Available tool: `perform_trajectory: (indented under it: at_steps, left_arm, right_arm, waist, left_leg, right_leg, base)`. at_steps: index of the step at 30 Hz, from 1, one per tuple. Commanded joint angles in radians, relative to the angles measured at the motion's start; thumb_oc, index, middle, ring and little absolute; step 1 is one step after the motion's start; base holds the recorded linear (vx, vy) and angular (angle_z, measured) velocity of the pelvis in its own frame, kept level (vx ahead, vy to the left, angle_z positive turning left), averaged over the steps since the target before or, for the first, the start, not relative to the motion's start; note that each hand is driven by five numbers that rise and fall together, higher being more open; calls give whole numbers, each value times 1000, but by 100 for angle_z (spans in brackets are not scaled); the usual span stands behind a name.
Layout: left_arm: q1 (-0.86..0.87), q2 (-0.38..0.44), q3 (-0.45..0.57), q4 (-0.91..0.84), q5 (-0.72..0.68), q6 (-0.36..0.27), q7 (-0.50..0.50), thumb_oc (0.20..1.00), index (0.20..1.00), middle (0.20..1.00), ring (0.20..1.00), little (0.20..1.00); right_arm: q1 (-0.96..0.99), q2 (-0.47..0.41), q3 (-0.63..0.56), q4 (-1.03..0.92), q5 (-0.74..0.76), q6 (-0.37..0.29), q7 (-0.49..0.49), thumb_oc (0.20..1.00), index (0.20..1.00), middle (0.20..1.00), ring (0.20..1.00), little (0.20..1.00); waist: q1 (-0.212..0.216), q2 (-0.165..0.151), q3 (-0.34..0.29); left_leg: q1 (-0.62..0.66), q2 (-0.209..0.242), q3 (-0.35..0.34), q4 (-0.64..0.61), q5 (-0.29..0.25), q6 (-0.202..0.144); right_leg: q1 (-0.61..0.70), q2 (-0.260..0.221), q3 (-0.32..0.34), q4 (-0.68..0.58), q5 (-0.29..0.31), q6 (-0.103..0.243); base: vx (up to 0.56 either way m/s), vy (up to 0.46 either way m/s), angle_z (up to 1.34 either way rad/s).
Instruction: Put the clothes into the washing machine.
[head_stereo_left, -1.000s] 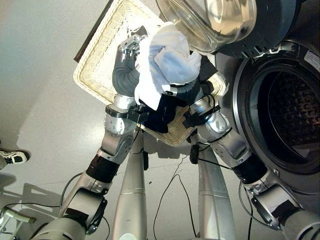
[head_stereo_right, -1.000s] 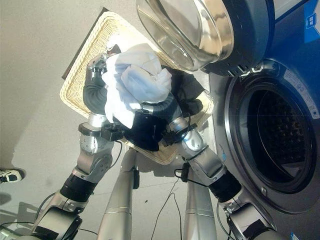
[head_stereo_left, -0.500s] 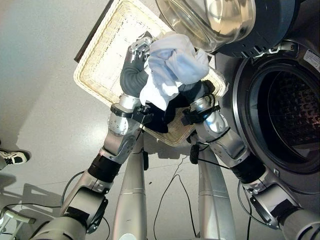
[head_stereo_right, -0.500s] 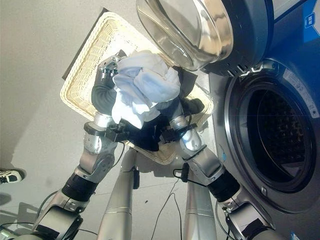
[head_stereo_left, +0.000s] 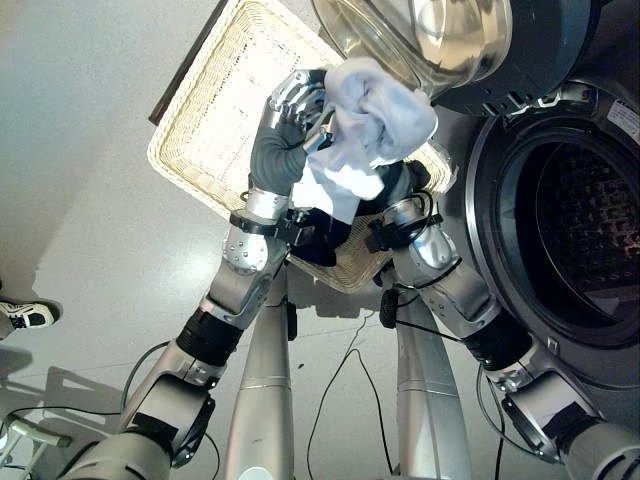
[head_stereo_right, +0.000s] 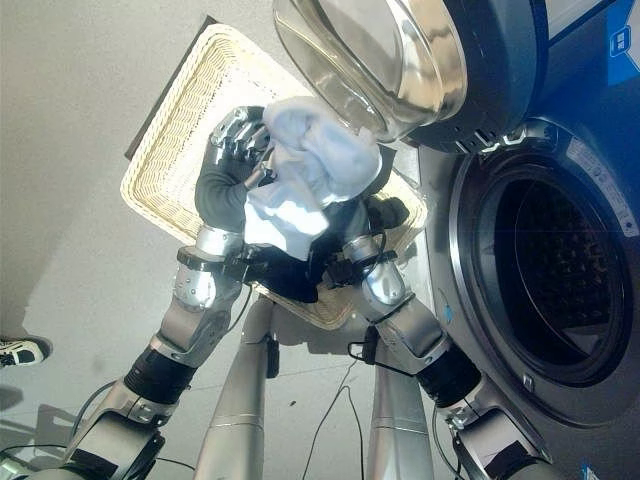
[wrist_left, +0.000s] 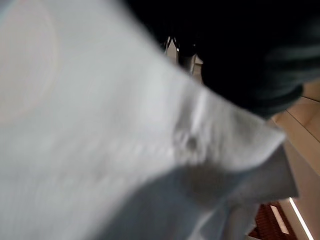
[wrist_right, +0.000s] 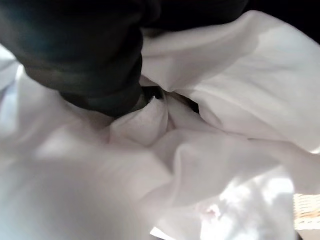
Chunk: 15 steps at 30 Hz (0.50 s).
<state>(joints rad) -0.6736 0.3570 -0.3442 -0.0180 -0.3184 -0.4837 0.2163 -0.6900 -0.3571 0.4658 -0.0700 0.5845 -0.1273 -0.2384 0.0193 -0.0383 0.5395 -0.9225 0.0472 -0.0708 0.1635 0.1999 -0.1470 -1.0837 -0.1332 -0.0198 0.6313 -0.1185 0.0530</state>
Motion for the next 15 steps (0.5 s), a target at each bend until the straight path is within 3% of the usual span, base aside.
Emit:
perform_trajectory:
  at_steps: [1, 6, 15]
  left_arm:
    - [-16, 15, 31, 10, 157, -4, 243, 1000, 1000, 1000, 1000, 1000]
    - [24, 26, 70, 23, 186, -31, 328, 1000, 1000, 1000, 1000, 1000]
    - [20, 6, 98, 66, 202, -77, 432, 1000, 1000, 1000, 1000, 1000]
  right_arm:
    - [-6, 45, -48, -92, 72, -155, 62, 200, 200, 200, 200, 200]
    - [29, 43, -93, -82, 166, -191, 125, 200, 200, 200, 200, 200]
    - [28, 56, -125, -50, 177, -226, 197, 200, 200, 200, 200, 200]
  waist:
    - [-7, 43, -20]
    - [0, 43, -20]
    - [1, 38, -20]
  left_leg:
    - [-31, -94, 14, 94, -66, 73]
    - [-27, -93, 8, 90, -66, 71]
    - [-27, -92, 9, 87, -65, 66]
  right_leg:
    - [96, 53, -102, -361, 269, 68]
    - [101, 47, -110, -364, 270, 72]
    - [101, 46, -116, -364, 272, 76]
  base:
    - [0, 0, 0]
    - [0, 0, 0]
    - [-1, -5, 3]
